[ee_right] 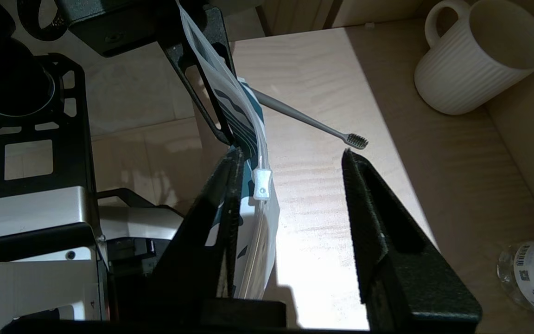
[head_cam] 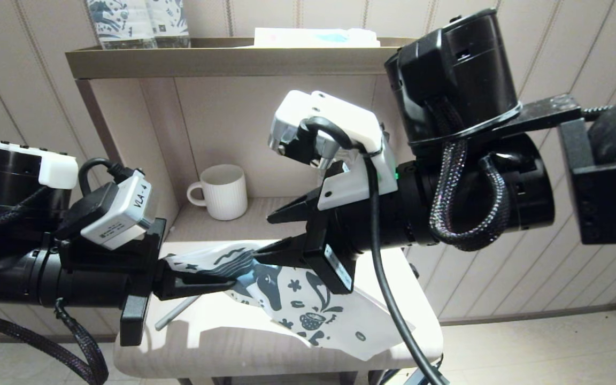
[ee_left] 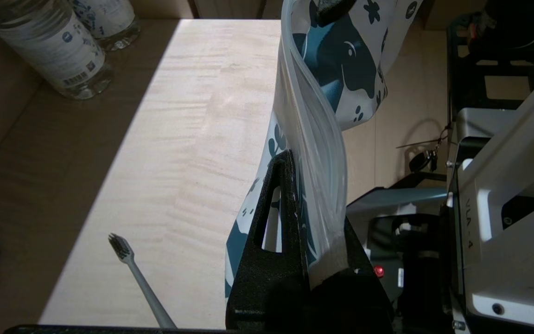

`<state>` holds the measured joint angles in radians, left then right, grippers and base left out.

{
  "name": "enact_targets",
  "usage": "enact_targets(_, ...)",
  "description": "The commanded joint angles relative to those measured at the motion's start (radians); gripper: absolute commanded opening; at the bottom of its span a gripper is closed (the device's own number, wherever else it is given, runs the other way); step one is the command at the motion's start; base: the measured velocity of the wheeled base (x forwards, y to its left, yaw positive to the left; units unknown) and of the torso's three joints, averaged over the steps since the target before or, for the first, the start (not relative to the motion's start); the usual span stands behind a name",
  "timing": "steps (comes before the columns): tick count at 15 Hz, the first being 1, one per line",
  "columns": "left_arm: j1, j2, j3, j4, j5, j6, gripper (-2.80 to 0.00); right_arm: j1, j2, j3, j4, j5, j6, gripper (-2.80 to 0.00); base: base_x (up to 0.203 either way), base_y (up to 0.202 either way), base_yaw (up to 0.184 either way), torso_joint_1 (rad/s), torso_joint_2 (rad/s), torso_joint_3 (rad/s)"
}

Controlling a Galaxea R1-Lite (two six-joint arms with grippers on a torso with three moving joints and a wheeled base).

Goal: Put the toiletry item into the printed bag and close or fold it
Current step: Open the storage bag

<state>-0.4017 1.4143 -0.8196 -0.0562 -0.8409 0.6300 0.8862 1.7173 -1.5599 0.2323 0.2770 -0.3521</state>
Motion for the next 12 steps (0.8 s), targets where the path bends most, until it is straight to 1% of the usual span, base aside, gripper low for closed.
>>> enact_targets(1, 0.000, 0.003, 0.000, -0.001, -0.006, 0.004, -2.80, 0.000, 0.002, -0.005, 0.002, 0.002, -0.002, -2.80, 0.000, 0.000, 0.000, 0.000, 0.00, 0.000)
enact_targets(8, 0.000, 0.011, -0.001, -0.001, -0.009, 0.004, -2.80, 0.002, -0.006, 0.018, 0.002, 0.005, -0.002, -2.80, 0.000, 0.000, 0.000, 0.000, 0.00, 0.000)
enact_targets(12, 0.000, 0.013, -0.002, -0.001, -0.009, 0.004, -2.80, -0.003, -0.034, 0.056, 0.001, 0.004, -0.002, -2.80, 0.000, 0.000, 0.000, 0.000, 0.00, 0.000)
